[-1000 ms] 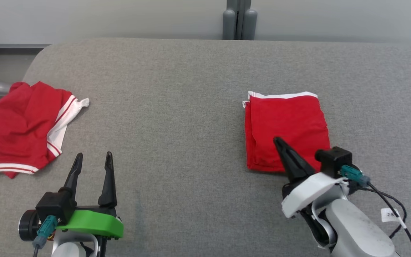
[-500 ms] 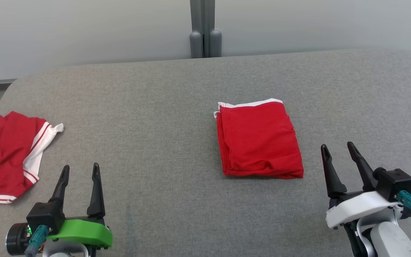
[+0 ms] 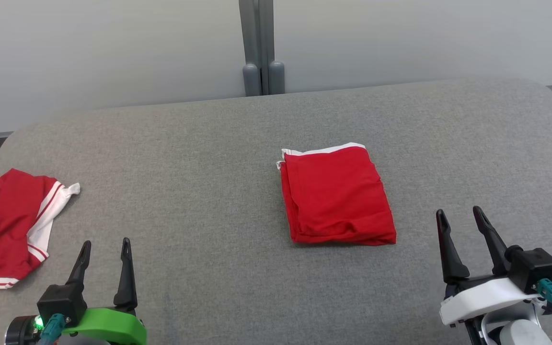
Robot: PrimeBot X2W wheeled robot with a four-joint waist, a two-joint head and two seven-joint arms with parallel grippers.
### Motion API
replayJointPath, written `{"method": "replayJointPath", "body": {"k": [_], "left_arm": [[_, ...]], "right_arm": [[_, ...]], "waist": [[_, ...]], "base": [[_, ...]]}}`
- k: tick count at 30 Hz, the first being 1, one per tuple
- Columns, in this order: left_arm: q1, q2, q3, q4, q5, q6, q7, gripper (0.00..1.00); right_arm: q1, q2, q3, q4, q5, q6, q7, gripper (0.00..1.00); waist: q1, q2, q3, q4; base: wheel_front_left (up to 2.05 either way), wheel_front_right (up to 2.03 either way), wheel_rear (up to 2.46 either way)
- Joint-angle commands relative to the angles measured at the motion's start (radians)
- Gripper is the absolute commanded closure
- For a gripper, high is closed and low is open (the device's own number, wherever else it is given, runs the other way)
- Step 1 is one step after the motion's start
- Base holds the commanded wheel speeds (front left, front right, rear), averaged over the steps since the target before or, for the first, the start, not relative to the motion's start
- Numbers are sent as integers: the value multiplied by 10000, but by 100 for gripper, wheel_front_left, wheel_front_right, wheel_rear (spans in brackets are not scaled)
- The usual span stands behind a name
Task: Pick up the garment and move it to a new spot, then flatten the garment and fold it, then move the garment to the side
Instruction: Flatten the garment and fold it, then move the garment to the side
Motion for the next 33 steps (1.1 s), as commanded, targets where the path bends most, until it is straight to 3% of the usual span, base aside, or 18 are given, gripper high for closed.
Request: {"method": "replayJointPath", "body": {"k": [1, 33], "left_arm": [[118, 80, 2, 19, 72, 61, -2, 0], [559, 265, -203, -735, -214, 395, 432, 0]], "right_arm": [[161, 44, -9, -61, -107, 0, -30, 0], [379, 249, -101, 260, -542, 0, -30, 0]], "waist": [[0, -1, -60, 56], [0, -1, -300, 349]], "base": [[0, 0, 0], [0, 0, 0]]}}
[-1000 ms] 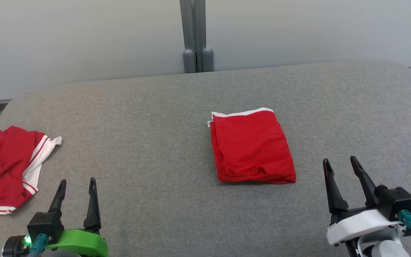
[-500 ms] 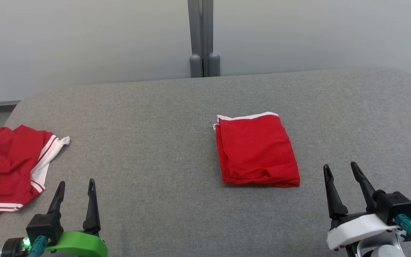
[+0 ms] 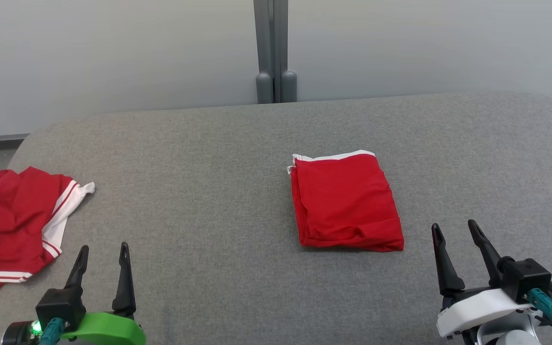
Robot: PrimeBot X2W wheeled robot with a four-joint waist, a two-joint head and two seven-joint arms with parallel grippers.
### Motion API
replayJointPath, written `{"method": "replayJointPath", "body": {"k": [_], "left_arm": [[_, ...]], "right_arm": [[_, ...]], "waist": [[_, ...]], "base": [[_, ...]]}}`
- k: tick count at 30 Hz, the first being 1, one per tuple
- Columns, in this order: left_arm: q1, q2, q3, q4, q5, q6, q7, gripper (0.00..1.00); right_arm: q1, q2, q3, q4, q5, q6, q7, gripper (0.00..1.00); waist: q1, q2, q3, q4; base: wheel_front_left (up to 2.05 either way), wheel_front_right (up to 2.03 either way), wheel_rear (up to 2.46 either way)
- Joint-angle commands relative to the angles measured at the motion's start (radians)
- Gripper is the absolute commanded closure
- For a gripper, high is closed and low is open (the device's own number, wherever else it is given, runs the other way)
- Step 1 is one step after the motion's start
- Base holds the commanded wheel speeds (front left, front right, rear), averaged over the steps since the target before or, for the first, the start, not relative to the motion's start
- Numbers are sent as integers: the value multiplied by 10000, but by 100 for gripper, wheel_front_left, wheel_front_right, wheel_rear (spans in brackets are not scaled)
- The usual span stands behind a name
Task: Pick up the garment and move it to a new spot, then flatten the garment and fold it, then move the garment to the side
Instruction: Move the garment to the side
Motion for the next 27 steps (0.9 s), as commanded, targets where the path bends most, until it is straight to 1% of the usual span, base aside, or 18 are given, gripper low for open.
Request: {"method": "replayJointPath", "body": {"k": [1, 10, 17, 18, 21, 22, 27], "left_arm": [[139, 95, 5, -38, -89, 51, 9, 0], [181, 125, -56, -14, -203, 95, -13, 0], [81, 128, -136, 115, -262, 127, -90, 0], [-24, 139, -195, 153, -253, 144, -107, 0], [-363, 25, -370, 231, -301, 132, -180, 0], [-589, -16, -523, 349, -348, 79, -256, 0], [-993, -92, -708, 521, -389, 47, -357, 0]], "right_arm": [[86, 27, -4, 18, -29, 0, -30, 0], [5, -2, -47, 108, 34, 0, -29, 0], [-805, -274, 271, 380, 99, 0, 132, 0], [-1732, -471, 486, 891, 166, 0, 494, 0], [-3110, -752, 716, 1863, 182, 0, 938, 0], [-3898, -877, 821, 2617, 232, 0, 1110, 0], [-4952, -1111, 1036, 3991, 192, 0, 1221, 0]], "waist": [[0, 0, -4, 6], [0, 0, -4, 67], [0, 0, 131, 192], [0, 0, 294, 301], [0, 0, 791, 587], [0, 0, 1168, 782], [0, 0, 1736, 1109]], "base": [[0, 0, 0], [0, 0, 0], [0, 0, 0], [0, 0, 0], [0, 0, 0], [0, 0, 0], [0, 0, 0]]}}
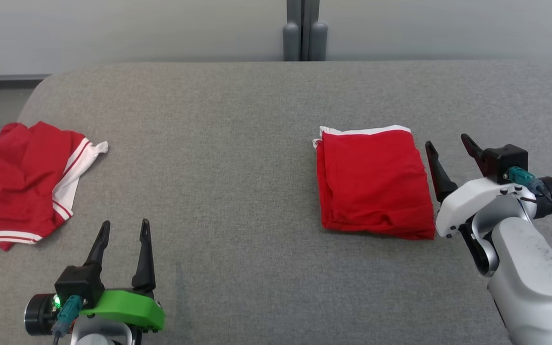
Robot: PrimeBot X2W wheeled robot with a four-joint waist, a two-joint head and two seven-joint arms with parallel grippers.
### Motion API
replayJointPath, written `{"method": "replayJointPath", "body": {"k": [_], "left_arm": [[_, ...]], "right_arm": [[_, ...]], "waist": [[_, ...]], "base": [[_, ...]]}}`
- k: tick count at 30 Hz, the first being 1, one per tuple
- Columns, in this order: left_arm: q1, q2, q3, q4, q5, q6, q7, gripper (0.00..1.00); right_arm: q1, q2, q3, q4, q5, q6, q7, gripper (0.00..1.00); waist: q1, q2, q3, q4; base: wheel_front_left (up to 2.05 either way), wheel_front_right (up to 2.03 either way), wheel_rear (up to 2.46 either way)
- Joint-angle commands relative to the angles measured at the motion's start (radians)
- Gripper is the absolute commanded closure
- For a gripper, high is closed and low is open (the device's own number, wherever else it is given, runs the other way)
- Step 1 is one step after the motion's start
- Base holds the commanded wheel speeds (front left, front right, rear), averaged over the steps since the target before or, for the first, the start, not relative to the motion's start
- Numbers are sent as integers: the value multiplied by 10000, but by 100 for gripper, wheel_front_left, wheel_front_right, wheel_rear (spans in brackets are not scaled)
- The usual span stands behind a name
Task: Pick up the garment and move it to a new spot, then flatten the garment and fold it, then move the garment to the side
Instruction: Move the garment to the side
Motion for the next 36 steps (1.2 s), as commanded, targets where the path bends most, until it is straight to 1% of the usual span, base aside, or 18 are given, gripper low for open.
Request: {"method": "replayJointPath", "body": {"k": [1, 9, 14, 17, 18, 20, 26, 31, 33, 36], "left_arm": [[-242, -17, -22, 50, -38, -31, -47, 0], [-803, -111, -239, 353, -78, -58, -115, 0], [-1027, -133, -290, 407, -71, -92, -124, 0], [-1077, -151, -291, 404, -46, -105, -121, 0], [-1086, -153, -291, 405, -38, -106, -118, 0], [-1093, -153, -272, 415, -19, -120, -119, 0], [-1027, -172, -209, 390, 9, -136, -119, 0], [-887, -140, -135, 223, 73, -151, -118, 0], [-921, -126, -137, 80, 115, -175, -116, 0], [-1169, -93, -139, -120, 190, -212, -107, 0]], "right_arm": [[-286, -75, 32, 350, 69, 0, 6, 0], [-1280, -43, 293, 2535, 203, 0, -242, 0], [-1515, 91, 463, 3696, 406, 0, -405, 0], [-1559, 155, 557, 4387, 614, 0, -318, 0], [-1583, 210, 589, 4550, 707, -1, -311, 47], [-1629, 271, 692, 4852, 930, -4, -284, 100], [-2042, 70, 1191, 5246, 1246, -12, -467, 100], [-2586, -270, 1910, 5203, 1275, -10, -496, 100], [-2885, -478, 2285, 5084, 1275, -9, -425, 100], [-3482, -986, 2868, 4863, 1344, -9, -303, 100]], "waist": [[0, -1, 545, 406], [0, -1, 1136, 693], [0, -1, 1225, 743], [0, -1, 1230, 721], [0, -1, 1229, 711], [0, -1, 1219, 681], [0, -1, 1187, 541], [0, -1, 1376, 176], [0, -1, 1592, -65], [0, -1, 2094, -494]], "base": [[0, 0, 0], [0, 0, 0], [0, 0, 0], [0, 0, 0], [0, 0, 0], [0, 0, 0], [0, 0, 0], [0, 0, 0], [0, 0, 0], [0, 0, 0]]}}
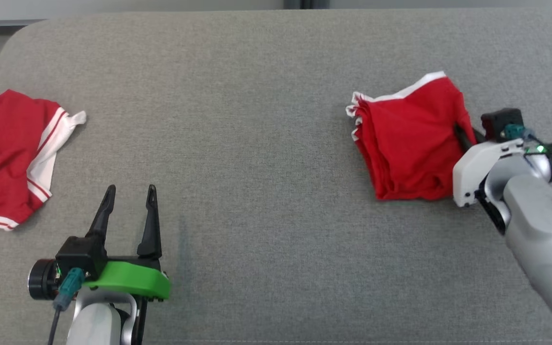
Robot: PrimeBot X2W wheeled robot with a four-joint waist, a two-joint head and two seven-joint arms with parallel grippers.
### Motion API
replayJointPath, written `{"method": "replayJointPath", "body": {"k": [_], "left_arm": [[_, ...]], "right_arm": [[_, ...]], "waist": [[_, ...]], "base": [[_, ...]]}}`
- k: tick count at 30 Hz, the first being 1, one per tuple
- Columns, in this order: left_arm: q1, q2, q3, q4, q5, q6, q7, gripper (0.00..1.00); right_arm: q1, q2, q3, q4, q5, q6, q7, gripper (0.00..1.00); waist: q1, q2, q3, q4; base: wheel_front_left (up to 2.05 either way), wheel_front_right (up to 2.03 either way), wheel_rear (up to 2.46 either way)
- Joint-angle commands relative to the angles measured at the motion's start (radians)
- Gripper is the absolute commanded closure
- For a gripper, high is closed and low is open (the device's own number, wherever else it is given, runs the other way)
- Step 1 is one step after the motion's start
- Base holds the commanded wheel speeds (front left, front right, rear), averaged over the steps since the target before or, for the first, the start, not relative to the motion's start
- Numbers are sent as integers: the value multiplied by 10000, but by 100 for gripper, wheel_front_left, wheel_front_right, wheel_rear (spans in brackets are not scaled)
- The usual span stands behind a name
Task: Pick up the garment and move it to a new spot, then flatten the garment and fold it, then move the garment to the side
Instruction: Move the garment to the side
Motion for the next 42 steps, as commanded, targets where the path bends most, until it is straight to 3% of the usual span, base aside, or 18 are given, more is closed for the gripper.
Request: {"method": "replayJointPath", "body": {"k": [1, 10, 20, 27, 37, 38, 39, 40, 42], "left_arm": [[-311, 89, 33, -140, 132, -45, -2, 0], [-1128, 330, -58, -947, 417, -119, -2, 0], [-1273, 1046, -16, -2184, 740, -108, 222, 0], [-1113, 1262, -78, -3138, 781, -96, 649, 0], [-854, 1287, -180, -3828, 701, 30, 825, 0], [-857, 1286, -184, -3830, 688, 49, 823, 0], [-873, 1275, -195, -3837, 669, 61, 809, 0], [-883, 1273, -206, -3827, 656, 68, 790, 0], [-905, 1256, -206, -3754, 614, 92, 746, 0]], "right_arm": [[-380, -260, 211, -144, 142, -20, 89, 100], [-2258, -2099, 1267, -837, 652, -19, 377, 100], [-3654, -3071, 1614, -962, 1189, -19, 251, 100], [-4498, -3692, 1870, -735, 1279, -19, 389, 100], [-5407, -4023, 1993, -166, 1309, -19, 605, 100], [-5451, -4018, 1953, -104, 1358, -19, 537, 93], [-5504, -4041, 1941, -4, 1329, -19, 454, 38], [-5534, -4064, 1954, 75, 1279, -19, 394, 0], [-5577, -4046, 1965, 235, 1191, -19, 204, 0]], "waist": [[-1, 0, 702, -623], [-1, 0, 2467, -1880], [-1, 0, 3638, -3249], [-1, 0, 3949, -3315], [-1, 0, 4135, -3106], [-1, 0, 4148, -3087], [-1, 0, 4161, -3056], [-1, 0, 4164, -3027], [-1, 0, 4146, -2965]], "base": [[0, 0, 0], [0, 0, 0], [0, 0, 0], [0, 0, 0], [0, 0, 0], [0, 0, 0], [0, 0, 0], [0, 0, 0], [0, 0, 0]]}}
